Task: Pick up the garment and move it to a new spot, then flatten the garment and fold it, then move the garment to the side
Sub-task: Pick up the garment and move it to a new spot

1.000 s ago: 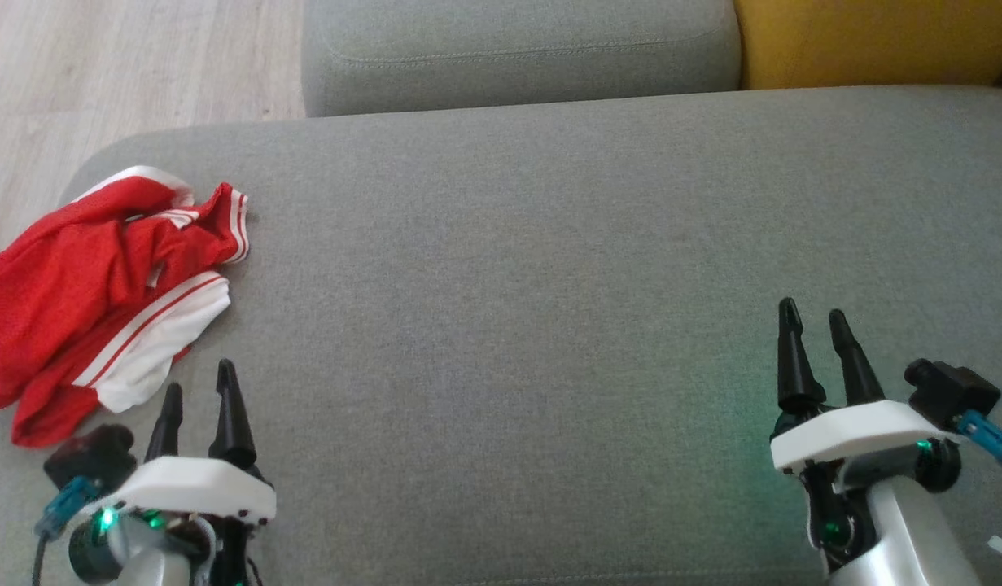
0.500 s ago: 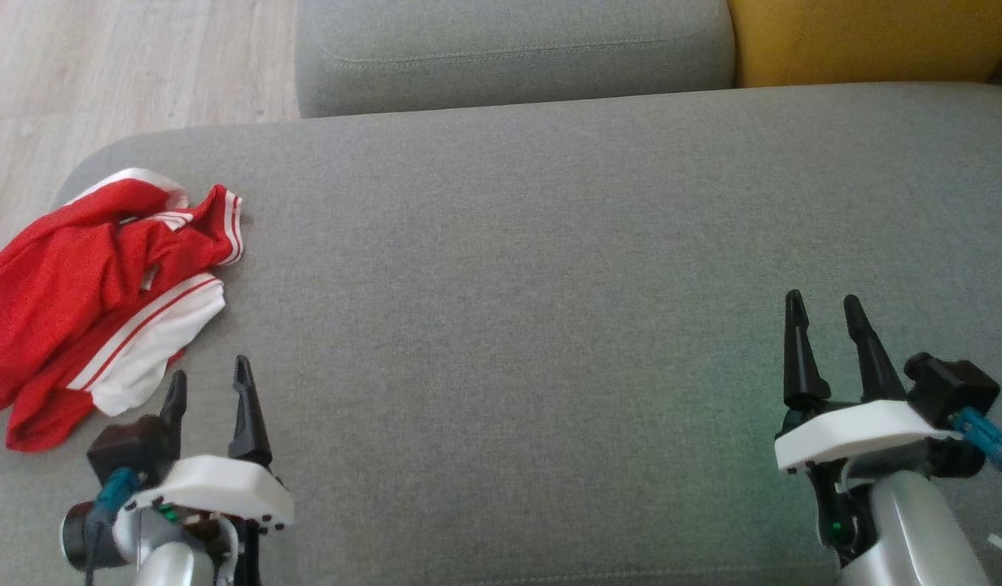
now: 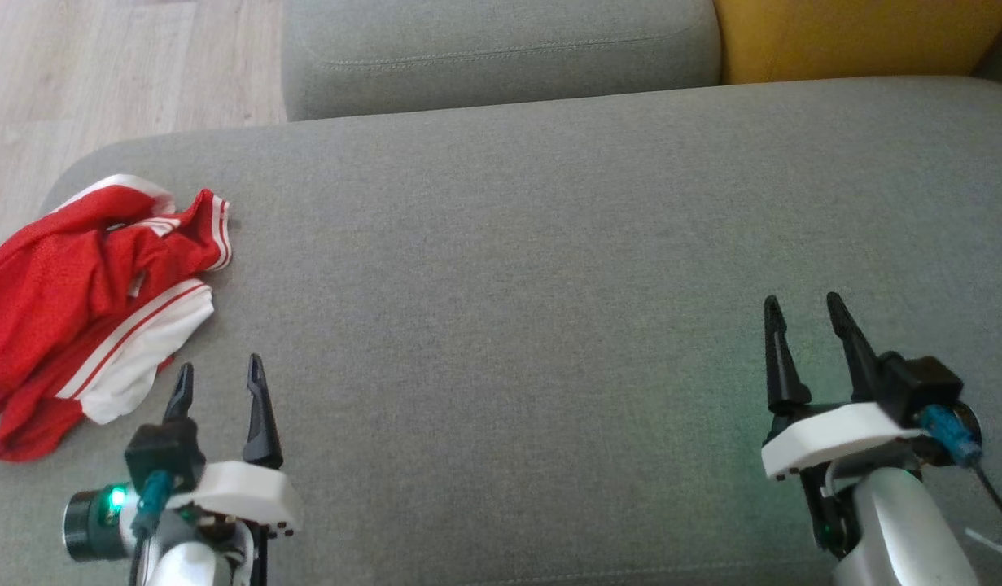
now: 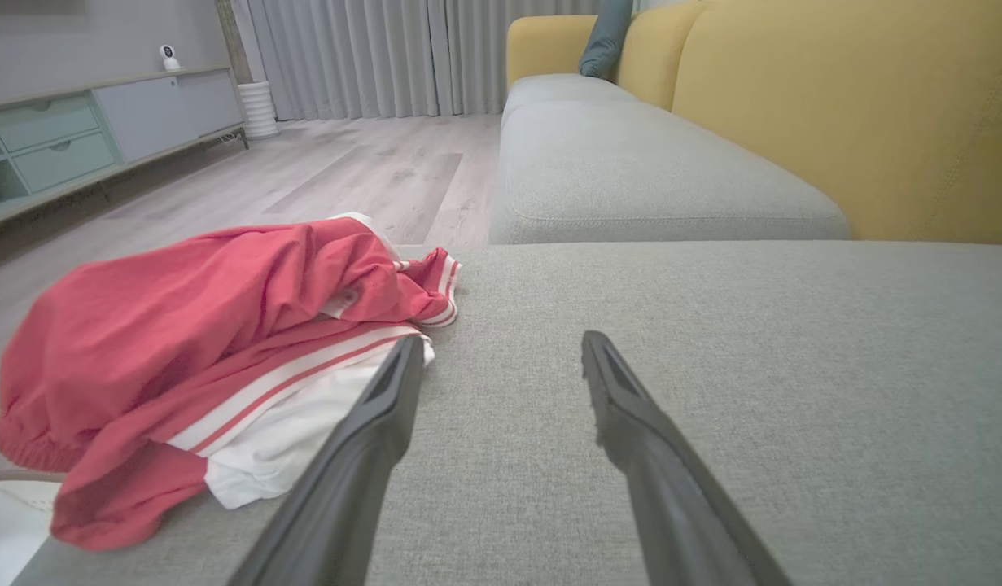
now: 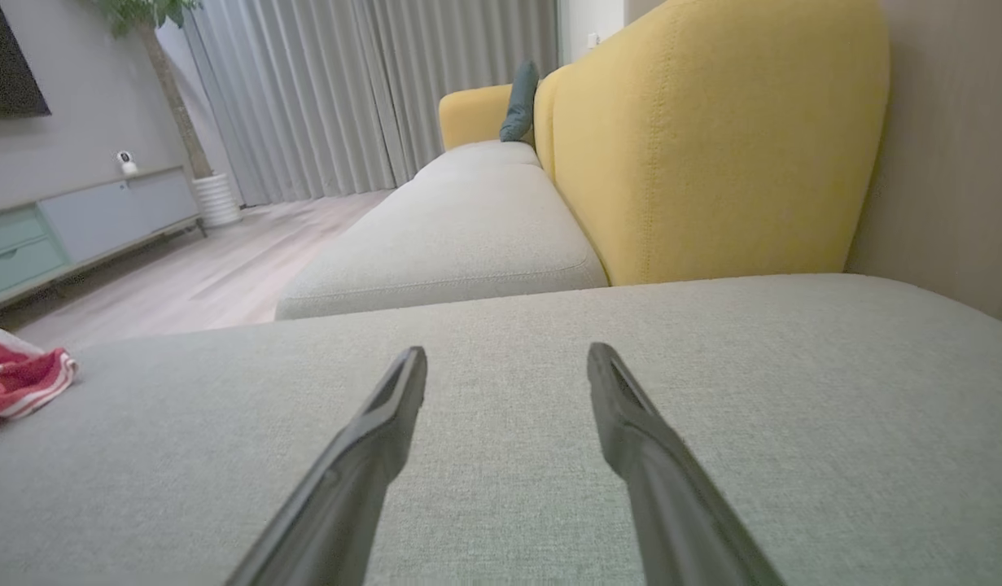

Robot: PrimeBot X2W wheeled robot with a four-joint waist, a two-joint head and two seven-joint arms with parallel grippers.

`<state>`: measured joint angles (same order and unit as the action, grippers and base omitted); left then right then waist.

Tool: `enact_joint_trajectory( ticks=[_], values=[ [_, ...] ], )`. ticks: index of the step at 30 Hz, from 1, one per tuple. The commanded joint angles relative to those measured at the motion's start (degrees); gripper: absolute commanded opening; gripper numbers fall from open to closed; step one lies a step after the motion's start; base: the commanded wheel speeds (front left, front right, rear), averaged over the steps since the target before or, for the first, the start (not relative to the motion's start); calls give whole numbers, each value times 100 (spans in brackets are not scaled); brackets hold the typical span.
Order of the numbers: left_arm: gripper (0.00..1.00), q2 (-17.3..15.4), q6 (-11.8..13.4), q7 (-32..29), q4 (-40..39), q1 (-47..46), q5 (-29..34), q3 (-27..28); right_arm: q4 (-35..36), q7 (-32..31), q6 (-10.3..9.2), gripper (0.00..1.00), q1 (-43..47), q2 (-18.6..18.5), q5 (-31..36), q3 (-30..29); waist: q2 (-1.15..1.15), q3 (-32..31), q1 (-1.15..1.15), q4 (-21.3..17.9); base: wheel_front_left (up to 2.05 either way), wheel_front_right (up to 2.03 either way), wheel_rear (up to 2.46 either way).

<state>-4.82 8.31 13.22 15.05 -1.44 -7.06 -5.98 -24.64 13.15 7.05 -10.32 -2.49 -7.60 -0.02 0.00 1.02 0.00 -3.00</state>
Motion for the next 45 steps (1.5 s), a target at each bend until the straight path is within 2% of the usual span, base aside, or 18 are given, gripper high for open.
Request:
enact_joint_trajectory(
  ticks=[1, 7, 14, 19, 30, 35, 45],
  values=[
    [100, -88, 53, 102, -152, -301, 248, 186, 124, 109, 42, 100, -326, -37, 275, 179, 0, 2, 0, -3, 0, 0, 0],
    [100, -84, 83, 178, -135, -312, 569, 197, 75, 185, 44, 100, -382, -39, 642, 188, 0, 9, 0, 2, 0, 0, 0],
    [100, -22, 18, 178, -94, -323, 525, 296, 84, 185, 44, 100, -334, -39, 552, 260, 0, 6, 0, 290, 0, 0, 0],
    [100, 26, 27, 178, -83, -306, 541, 304, 61, 185, 44, 100, -267, -39, 472, 386, 0, -36, 0, 834, 0, 0, 0],
    [100, 76, -110, 178, -95, -224, 542, 254, -2, 185, 44, 100, -127, -39, 147, 681, 0, -184, 0, 2553, 0, 0, 0],
    [100, 41, -106, 178, -56, -121, 540, 374, -6, 185, 44, 100, -142, -39, 91, 786, 0, -155, 0, 3179, 0, 0, 0],
    [100, 71, 29, 178, -273, -88, 449, 846, -87, 185, 44, 100, -535, -39, 215, 1150, 0, 314, 0, 3333, 0, 0, 0]
  ],
)
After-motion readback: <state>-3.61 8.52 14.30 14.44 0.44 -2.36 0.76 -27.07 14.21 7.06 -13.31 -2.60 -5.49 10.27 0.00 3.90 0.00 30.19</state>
